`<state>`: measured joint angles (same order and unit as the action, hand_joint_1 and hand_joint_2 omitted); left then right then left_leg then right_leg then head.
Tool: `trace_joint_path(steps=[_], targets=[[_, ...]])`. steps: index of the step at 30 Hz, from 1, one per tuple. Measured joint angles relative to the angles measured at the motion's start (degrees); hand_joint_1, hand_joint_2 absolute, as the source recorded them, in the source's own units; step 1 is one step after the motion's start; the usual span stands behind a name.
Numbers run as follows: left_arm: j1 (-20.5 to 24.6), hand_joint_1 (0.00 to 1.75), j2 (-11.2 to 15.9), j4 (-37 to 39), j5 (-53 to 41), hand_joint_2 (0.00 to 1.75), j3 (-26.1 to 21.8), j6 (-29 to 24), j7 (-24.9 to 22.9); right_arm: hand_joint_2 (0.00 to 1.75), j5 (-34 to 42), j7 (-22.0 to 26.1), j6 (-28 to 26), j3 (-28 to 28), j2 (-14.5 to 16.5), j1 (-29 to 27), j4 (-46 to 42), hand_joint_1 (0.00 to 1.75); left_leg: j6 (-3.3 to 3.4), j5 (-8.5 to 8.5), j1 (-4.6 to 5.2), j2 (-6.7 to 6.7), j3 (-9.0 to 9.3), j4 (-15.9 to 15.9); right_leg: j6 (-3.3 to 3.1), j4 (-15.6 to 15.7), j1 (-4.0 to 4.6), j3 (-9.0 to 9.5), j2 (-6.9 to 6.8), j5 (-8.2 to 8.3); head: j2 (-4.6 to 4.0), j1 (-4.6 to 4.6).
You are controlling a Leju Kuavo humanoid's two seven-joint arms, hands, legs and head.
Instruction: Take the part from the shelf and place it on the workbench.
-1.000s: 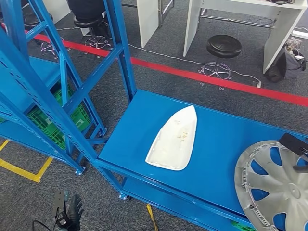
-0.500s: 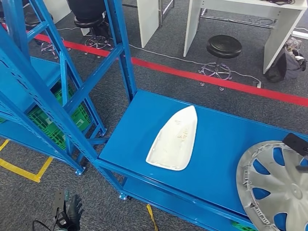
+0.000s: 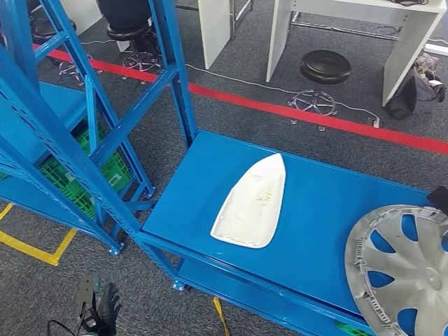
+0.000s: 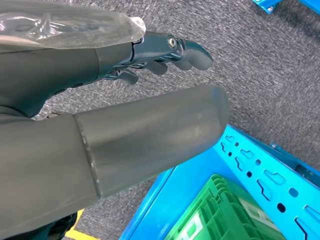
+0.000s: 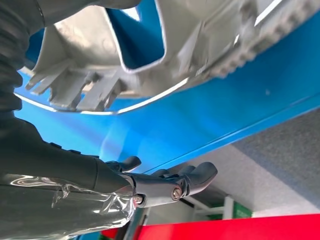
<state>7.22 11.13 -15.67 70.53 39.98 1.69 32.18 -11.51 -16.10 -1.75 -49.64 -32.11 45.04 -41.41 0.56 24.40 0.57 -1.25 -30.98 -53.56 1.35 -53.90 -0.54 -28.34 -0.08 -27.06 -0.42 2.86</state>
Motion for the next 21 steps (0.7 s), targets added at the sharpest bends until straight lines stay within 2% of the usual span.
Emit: trace_joint_path(steps=[21], targets=[[0.1, 0.0, 0.0, 0.0, 0.0, 0.0, 0.0, 0.0, 0.1, 1.75, -0.5, 0.0, -1.2, 3.6, -0.1, 0.1, -0.5, 0.0, 0.0, 0.0, 0.0, 0.01, 0.0, 0.0, 0.0, 0.0, 0.0, 0.0, 0.0, 0.0, 0.0, 0.0]])
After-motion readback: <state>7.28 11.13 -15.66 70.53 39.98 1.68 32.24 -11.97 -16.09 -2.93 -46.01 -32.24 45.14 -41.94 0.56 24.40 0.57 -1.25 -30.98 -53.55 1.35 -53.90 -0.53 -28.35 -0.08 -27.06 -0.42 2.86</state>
